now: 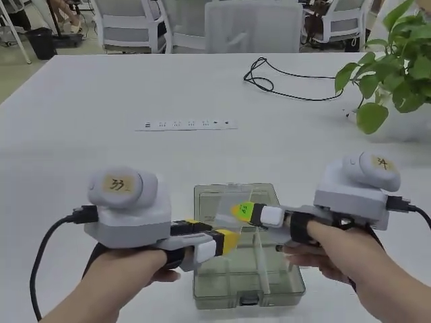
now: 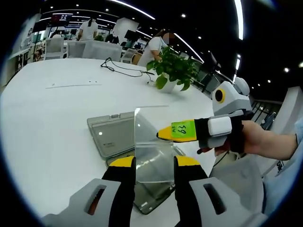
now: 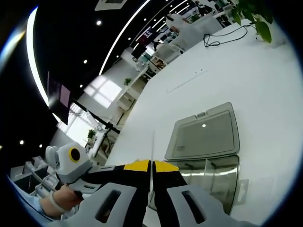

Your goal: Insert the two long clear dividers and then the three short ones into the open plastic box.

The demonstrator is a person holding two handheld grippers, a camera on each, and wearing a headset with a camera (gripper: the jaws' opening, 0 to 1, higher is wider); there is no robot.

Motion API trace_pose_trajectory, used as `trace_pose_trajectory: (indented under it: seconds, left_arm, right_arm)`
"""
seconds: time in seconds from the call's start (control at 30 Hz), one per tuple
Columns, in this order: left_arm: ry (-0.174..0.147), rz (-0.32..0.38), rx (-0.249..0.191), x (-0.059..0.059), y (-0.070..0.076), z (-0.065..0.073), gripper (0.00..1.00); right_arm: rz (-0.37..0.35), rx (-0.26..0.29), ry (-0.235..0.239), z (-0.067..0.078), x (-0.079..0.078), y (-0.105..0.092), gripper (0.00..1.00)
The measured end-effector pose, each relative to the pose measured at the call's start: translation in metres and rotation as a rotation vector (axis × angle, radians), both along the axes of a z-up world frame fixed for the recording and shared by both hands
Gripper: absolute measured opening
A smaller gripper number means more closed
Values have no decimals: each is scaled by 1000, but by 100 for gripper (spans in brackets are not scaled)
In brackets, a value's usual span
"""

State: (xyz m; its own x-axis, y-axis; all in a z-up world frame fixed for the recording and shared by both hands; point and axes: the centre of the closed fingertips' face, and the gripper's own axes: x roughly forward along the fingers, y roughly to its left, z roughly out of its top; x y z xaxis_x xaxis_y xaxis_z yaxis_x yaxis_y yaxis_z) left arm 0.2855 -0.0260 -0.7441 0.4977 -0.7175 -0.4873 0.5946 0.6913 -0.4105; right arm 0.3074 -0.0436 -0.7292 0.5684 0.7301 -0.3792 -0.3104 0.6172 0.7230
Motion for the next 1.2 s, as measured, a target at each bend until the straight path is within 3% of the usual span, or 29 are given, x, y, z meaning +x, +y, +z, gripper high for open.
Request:
trace_pose_trajectory:
  seconds: [0.17,0.3,0.43,0.6,0.67,0.7,0.73,0.77,0.8,0.87,1.07,1.1,1.2]
  left_arm:
    - [-8,0,2,-1,-1,-2,30]
    - [-35,-7,8,-2,-1,-1,33]
    - [-93,-37,62,-5,5,-3,49]
    - [-131,-73,99,-11,10,-8,67]
    - [-156,-119,107,-16,10,-10,80]
    - [-146,-125,117,-19,12,-13,86]
    - [-156,-139,136,-21,13,-16,92]
    - [-175,-152,163,-22,16,-18,97]
    - [-178,-151,160,-23,16,-18,100]
    - [-165,-161,154,-28,19,-19,100]
    - [-201,-144,179,-36,34,-21,100]
    - [-193,-139,170,-40,37,-21,100]
    - [-231,-107,190,-41,46,-21,100]
  right_arm:
    - [5,-15,8,0,-1,0,2]
    - [4,-22,13,0,-2,-2,2]
    - [7,-27,21,-1,-1,-3,2]
    - [17,-42,39,-4,-3,-5,2]
    - [21,-44,43,-4,-4,-5,2]
    - [24,-49,49,-5,-5,-5,2]
    - [27,-50,49,-6,-4,-5,2]
    - [31,-54,55,-6,-5,-5,2]
    - [33,-56,57,-7,-5,-5,2]
    - [37,-59,61,-7,-5,-4,2]
    - [56,-77,74,-7,-5,-1,2]
    - [60,-82,74,-7,-5,-1,2]
    - [75,-105,79,-7,-4,-1,2]
